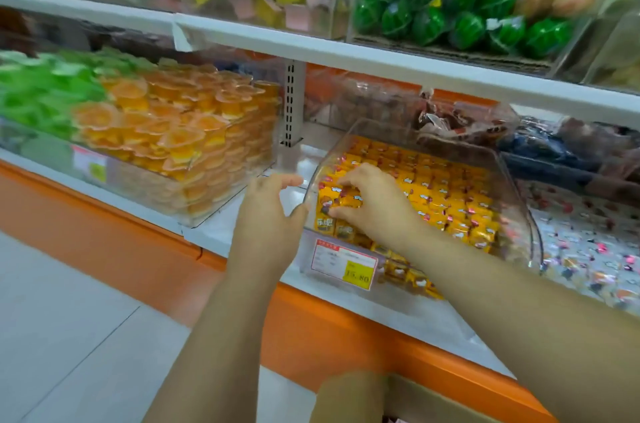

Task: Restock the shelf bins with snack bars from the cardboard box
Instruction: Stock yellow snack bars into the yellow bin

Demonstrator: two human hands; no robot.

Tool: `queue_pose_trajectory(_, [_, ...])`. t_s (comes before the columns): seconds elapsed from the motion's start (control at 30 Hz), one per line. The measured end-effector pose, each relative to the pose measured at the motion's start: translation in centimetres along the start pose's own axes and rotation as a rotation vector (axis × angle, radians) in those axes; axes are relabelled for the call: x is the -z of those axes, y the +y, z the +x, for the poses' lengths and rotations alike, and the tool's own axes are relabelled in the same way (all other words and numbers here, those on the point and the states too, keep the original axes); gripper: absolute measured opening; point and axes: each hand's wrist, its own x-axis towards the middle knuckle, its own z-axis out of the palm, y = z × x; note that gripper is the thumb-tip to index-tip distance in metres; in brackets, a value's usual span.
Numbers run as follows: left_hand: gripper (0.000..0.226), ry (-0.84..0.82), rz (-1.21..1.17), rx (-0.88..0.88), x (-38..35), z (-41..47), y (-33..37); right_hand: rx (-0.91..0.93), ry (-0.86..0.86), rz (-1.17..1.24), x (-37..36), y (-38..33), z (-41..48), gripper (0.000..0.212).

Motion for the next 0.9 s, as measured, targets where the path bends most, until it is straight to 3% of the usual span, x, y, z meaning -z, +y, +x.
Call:
queue_pose_trajectory(0.17, [0.032,-0.128,-0.014,0.021,-0.9,0.0,-0.6,0.044,-0.099,-0.215,-0.2,0.4,1.1,0.045])
queue_pose_trajectory(0.33, [0.033,-0.123,-0.011,0.010,-0.9,-0.1,-0.2,0.060,-0.031,-0.286,0.4,0.6,0.4,0.060])
queue_pose_trajectory(0.47, [0.035,-0.007,0.243,-0.065,-0.8,-1.2,0.7,0.060,0.087,-0.172,1.7,0.7,-1.4,0.056])
queue_pose_trajectory(0.6, [0.028,0.140,0.321,-0.251,-0.8,-4.0,1.7,0.147,0.222,-0.052,2.9,0.7,-5.6,0.028])
queue_pose_trajectory(0.77, [0.023,0.012,0.127,-0.380,-4.1,-9.0,1.8,0.202,0.293,0.098,3.7,1.5,-14.2,0.015])
queue_pose_trajectory(0.9, [0.021,-0.126,0.069,-0.389,-8.2,-13.1,2.1,0.114,0.262,0.188,2.7,4.5,-21.6,0.012])
